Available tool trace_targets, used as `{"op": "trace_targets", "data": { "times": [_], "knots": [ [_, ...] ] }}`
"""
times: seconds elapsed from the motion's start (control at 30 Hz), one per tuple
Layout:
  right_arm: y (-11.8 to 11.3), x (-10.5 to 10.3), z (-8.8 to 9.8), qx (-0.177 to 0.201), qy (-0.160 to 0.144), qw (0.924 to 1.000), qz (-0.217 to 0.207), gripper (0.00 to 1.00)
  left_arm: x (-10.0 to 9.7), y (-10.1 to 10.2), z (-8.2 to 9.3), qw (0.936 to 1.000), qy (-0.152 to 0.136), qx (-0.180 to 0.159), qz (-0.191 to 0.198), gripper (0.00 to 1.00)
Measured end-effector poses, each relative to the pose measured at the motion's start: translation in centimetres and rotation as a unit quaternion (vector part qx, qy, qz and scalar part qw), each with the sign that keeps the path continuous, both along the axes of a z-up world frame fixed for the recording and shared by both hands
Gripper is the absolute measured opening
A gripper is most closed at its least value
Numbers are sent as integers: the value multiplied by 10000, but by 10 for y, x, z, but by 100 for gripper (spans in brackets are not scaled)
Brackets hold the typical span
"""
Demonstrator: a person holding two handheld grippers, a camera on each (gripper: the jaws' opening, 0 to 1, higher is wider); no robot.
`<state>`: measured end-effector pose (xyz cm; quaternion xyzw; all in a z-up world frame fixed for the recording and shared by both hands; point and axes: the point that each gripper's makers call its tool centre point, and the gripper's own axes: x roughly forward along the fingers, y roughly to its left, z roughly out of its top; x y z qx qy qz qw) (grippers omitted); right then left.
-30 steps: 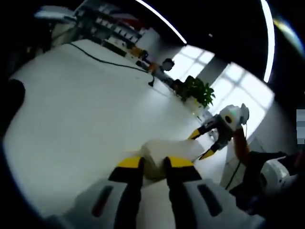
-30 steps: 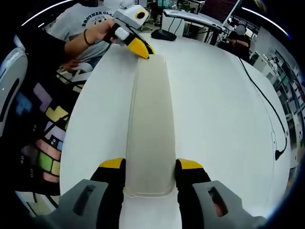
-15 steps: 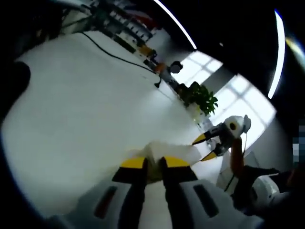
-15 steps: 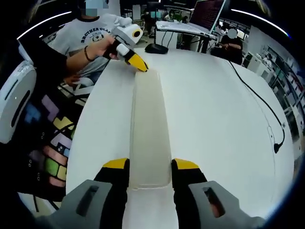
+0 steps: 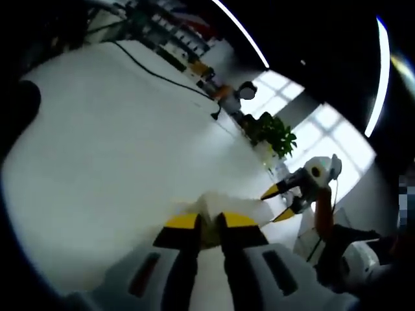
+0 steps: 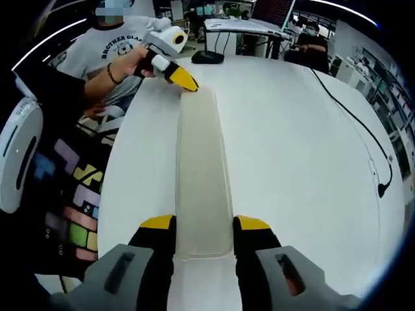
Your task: Arrange the utensils inside the cutlery case until each visible utensil rests in its matching compartment.
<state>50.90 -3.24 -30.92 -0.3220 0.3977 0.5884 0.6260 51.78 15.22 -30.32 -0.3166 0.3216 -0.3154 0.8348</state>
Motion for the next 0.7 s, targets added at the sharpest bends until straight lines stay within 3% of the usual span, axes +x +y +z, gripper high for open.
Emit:
{"op": "trace_targets", "data": {
  "times": [0.4,0.53,0.6,0.7],
  "knots": [
    [-1,-4,-1,-259,100,9994,-187,34,2,1,0,10000,-68,38,8,12],
    [-1,-5,0,-251,68,9995,-199,34,2,-1,1,9995,-240,184,-62,14],
    [-1,-5,0,-265,74,9994,-194,35,1,0,1,9978,-426,470,-172,15],
    [-1,-6,0,-313,75,9993,-183,35,1,0,15,9961,-658,567,-131,18]
  ]
}}
